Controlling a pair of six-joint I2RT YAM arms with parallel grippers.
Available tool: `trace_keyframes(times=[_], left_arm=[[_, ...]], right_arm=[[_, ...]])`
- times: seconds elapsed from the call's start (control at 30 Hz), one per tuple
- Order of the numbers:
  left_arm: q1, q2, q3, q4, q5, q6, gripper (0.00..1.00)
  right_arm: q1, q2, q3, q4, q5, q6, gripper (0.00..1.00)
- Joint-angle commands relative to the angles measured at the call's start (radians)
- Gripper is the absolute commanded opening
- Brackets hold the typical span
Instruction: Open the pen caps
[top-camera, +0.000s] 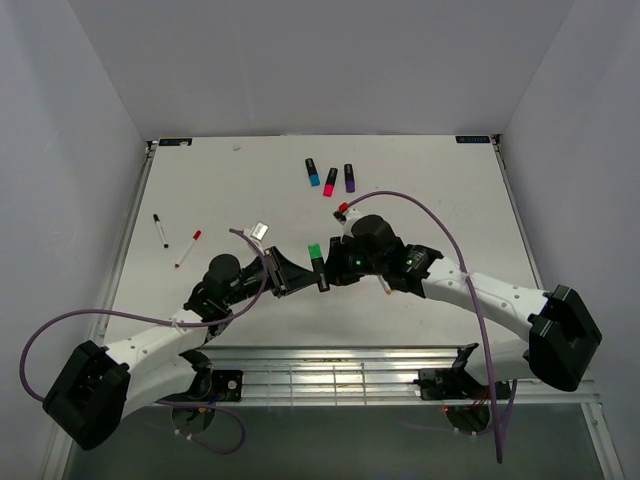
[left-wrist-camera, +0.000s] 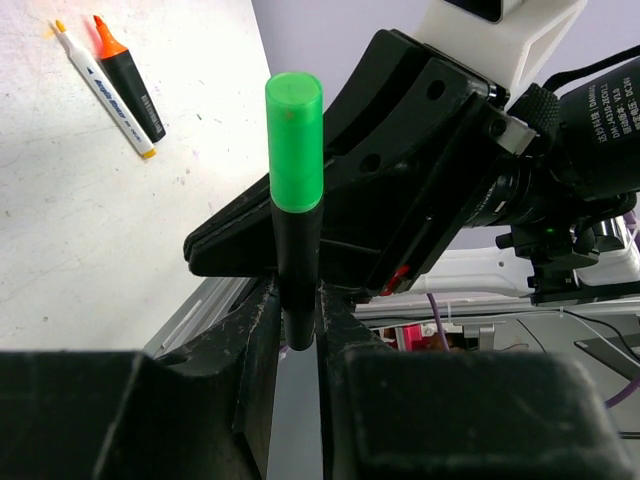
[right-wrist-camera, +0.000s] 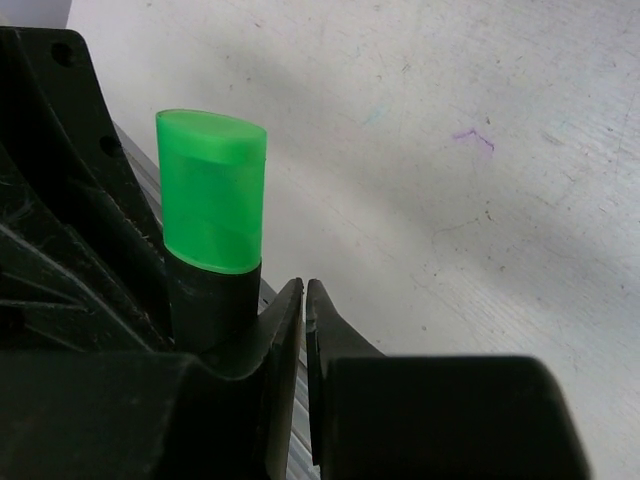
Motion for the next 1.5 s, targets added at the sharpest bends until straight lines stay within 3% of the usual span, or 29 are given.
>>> trace_keyframes(times=[0.0,0.5,0.67,0.83,1.1,1.17,1.3,1.4,1.43,1.47], left_arm=[[-0.001,0.023,0.050,-0.001,0.003,0.008,0.00],[-0.001,0.080,0.054,-0.014,0.022,-0.010,0.06],[0.001,0.071,0.060,-0.025,0.017,-0.001,0.20],[-0.001,0.071,0.059,-0.028,0.017,0.005,0.23],[0.001,0.072,0.056,-0.031,0.022,0.003,0.47],[0.001,0.077,0.060,-0.033,0.026,0.005,0.48],[0.002,0.078,0.064,-0.034,0.028,0.003,0.38],[0.002,0.080,0.064,-0.037,0.031,0.006,0.16],[0.004,0.078,0.062,-0.037,0.034,0.008,0.04],[0.005,0.078,0.060,-0.039,0.040,0.011,0.00]], right_arm=[[0.044,0.017,0.076,0.057,-0.027,0.009,0.11],[0.119,0.118,0.193,0.014,0.020,-0.007,0.08],[0.120,0.109,0.181,0.033,0.016,-0.001,0.08],[0.120,0.094,0.168,0.040,0.019,-0.009,0.08],[0.120,0.082,0.148,0.059,-0.001,-0.030,0.08],[0.120,0.082,0.150,0.059,-0.004,-0.033,0.08],[0.120,0.077,0.152,0.059,-0.004,-0.033,0.08],[0.120,0.066,0.148,0.048,0.015,-0.033,0.08],[0.120,0.062,0.148,0.039,0.055,-0.032,0.08],[0.116,0.048,0.145,0.013,0.078,-0.027,0.09]])
